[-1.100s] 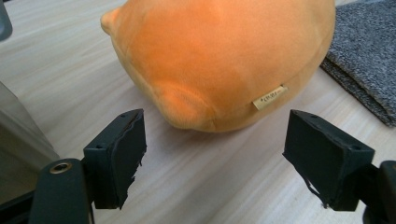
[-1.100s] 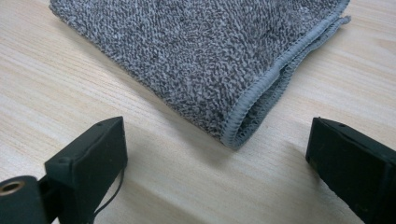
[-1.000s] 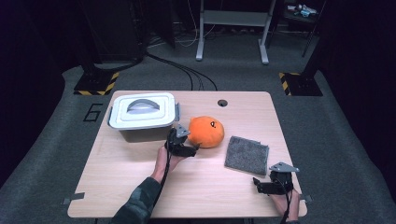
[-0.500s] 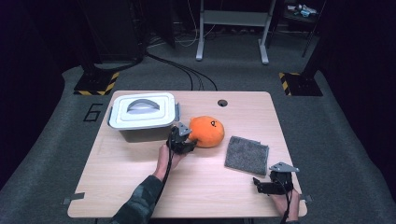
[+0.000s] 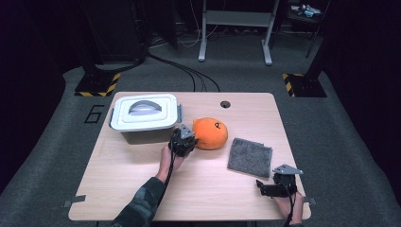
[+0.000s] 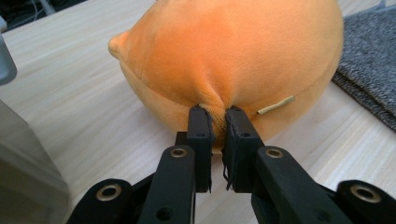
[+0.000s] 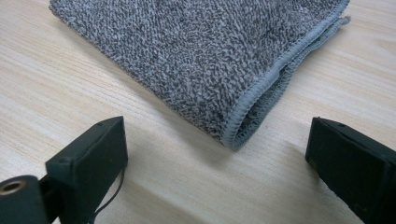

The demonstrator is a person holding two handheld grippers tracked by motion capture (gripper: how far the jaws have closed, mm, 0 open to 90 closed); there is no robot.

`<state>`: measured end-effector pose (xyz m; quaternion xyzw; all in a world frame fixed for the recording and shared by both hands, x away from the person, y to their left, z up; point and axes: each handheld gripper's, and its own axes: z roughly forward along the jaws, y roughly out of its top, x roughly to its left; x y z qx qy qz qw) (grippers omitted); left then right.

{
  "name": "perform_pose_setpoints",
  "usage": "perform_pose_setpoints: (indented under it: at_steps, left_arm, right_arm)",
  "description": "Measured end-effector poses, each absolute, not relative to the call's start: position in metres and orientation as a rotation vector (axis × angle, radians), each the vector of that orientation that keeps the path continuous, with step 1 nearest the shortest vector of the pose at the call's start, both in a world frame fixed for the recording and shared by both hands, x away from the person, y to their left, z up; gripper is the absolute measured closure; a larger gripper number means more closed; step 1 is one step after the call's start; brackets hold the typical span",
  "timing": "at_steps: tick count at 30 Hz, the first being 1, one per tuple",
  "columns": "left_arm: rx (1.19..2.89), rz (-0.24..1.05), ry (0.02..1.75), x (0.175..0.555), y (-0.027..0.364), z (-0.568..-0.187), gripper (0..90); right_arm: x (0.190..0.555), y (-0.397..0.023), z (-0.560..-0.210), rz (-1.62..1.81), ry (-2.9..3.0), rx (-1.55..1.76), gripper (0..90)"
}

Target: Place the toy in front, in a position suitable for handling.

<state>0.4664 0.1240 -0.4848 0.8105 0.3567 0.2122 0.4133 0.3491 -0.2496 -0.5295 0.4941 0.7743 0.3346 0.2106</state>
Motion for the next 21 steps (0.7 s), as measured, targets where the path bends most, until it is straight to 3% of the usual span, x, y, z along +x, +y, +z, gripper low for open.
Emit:
perform_pose_setpoints:
  at_steps: [21]
  left_arm:
    - [1.935, 0.507, 0.789, 0.436, 0.135, -0.465, 83.8]
  right_arm:
    - [0.349, -0.25, -0.529, 0.928, 2.15, 1.374, 5.4]
